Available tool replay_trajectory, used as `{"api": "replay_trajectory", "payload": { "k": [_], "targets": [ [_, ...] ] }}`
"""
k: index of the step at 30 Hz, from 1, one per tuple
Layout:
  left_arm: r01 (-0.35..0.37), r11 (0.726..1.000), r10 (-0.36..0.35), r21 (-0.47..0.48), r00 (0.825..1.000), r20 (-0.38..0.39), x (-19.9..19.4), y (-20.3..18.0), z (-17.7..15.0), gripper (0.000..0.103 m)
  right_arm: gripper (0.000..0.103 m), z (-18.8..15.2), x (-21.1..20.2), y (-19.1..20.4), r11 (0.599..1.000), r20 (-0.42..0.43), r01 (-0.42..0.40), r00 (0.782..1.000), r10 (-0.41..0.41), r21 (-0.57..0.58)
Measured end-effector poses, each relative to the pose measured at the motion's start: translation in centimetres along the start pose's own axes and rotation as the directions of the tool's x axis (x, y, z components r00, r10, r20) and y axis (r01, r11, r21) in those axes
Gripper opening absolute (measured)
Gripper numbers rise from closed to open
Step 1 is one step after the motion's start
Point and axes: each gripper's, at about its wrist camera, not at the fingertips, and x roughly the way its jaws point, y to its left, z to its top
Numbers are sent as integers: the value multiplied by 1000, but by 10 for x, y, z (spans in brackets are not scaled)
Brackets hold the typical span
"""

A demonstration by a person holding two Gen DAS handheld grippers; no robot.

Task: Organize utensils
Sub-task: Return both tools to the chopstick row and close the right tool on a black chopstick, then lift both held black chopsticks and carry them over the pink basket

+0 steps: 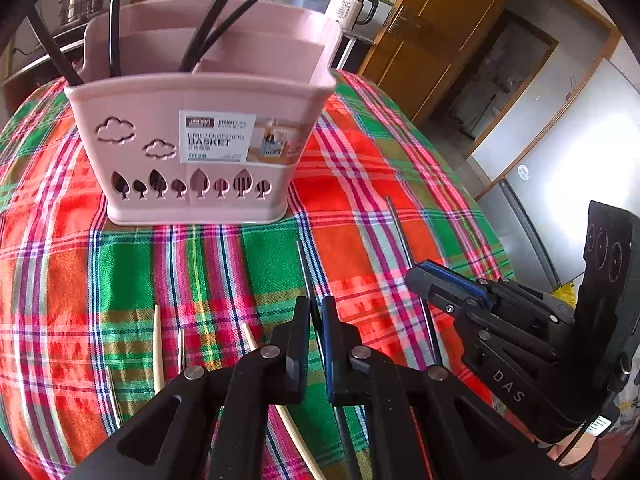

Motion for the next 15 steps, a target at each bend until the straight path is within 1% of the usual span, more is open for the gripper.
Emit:
{"api": "replay_trajectory", "payload": {
  "k": [6, 15],
  "targets": [
    [31, 999, -35, 41, 996, 88, -45, -12, 14, 4, 6, 12, -35, 7, 1000, 90, -5, 996, 6, -15],
    [46, 993, -68, 104, 975, 213, -106, -24, 36, 4, 5, 28, -85, 14, 1000, 224, -9, 974, 14, -23]
  ]
}}
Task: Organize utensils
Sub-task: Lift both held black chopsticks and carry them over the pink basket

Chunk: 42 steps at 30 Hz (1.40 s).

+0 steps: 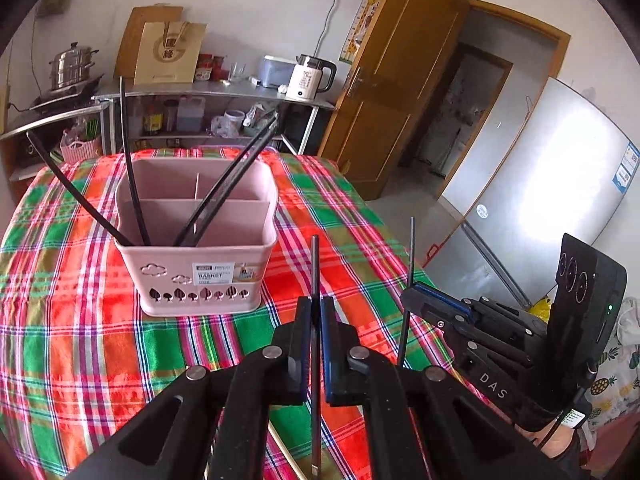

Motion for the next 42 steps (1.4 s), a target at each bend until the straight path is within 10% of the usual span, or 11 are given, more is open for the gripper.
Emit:
{"api": "replay_trajectory", "payload": {
  "k": [24, 42],
  "targets": [
    [10, 994, -19, 106, 996, 88, -67, -11, -23, 4, 5, 2, -39, 20, 999, 79, -14, 997, 17, -36],
    [-81, 992, 63, 96, 982, 180, -118, 10, 26, 4, 5, 38, -51, 48, 996, 159, -48, 986, 60, -77]
  ]
}}
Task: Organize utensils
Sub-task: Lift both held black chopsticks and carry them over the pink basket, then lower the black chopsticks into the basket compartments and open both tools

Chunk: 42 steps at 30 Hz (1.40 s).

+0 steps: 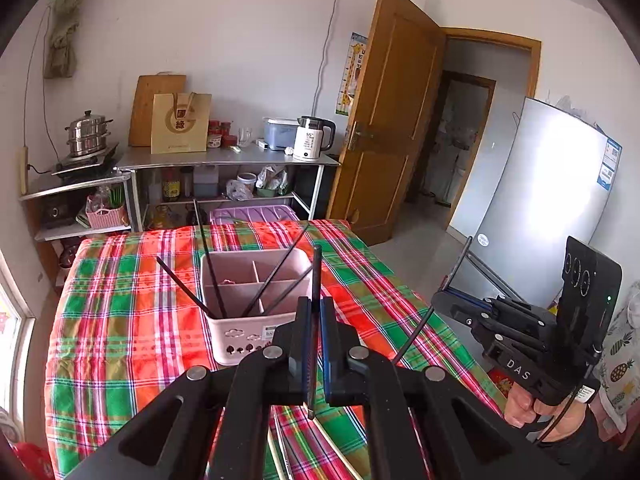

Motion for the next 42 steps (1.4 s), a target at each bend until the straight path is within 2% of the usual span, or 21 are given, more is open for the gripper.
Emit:
{"api": "replay_trajectory", "payload": {
  "k": [11, 23, 29, 42],
  "targets": [
    [-60, 998, 61, -20, 995, 76, -16, 28, 54, 4, 5, 48, 22, 21, 998, 87, -57, 995, 57, -5],
    [-110, 993, 114, -38, 988, 109, 0, 58, 99, 4, 5, 90, 59, 34, 996, 148, -93, 985, 91, 8],
    [-116, 992, 120, -49, 988, 94, 23, 74, 101, 4, 5, 92, 84, 30, 995, 136, -94, 987, 89, 28],
    [-104, 994, 105, -39, 994, 21, 76, 86, 81, 4, 5, 66, 133, 11, 992, 38, -90, 995, 87, 93]
  ]
}}
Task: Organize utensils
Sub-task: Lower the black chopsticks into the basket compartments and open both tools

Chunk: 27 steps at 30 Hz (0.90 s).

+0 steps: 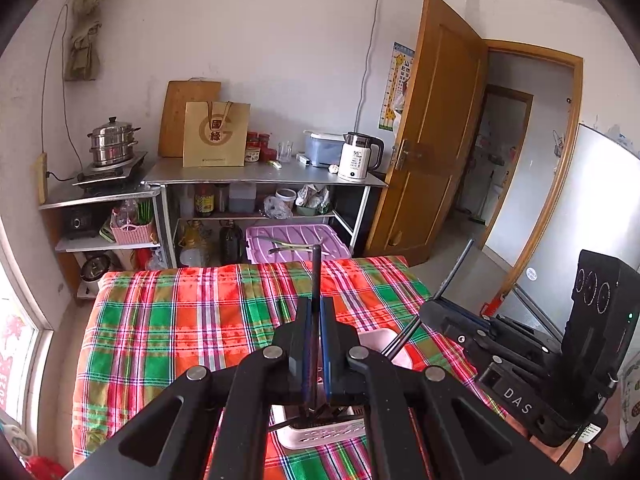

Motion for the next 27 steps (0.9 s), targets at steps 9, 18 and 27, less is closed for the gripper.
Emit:
{"api": "replay_trajectory", "payload": {
  "k": [9, 18, 27],
  "targets": [
    [-1, 1000, 0, -20, 998, -66, 28, 12, -19, 4, 5, -24, 20, -6, 1000, -85, 3, 996, -2, 11],
    [-13, 1000, 10, -18, 992, -122, 45, 15, -37, 4, 5, -40, 31, -7, 1000, -152, 9, 988, -9, -4],
    [-8, 1000, 5, -25, 995, -104, 36, 18, -36, 4, 10, -33, 16, -9, 1000, -129, 22, 991, -22, -1]
  ]
}}
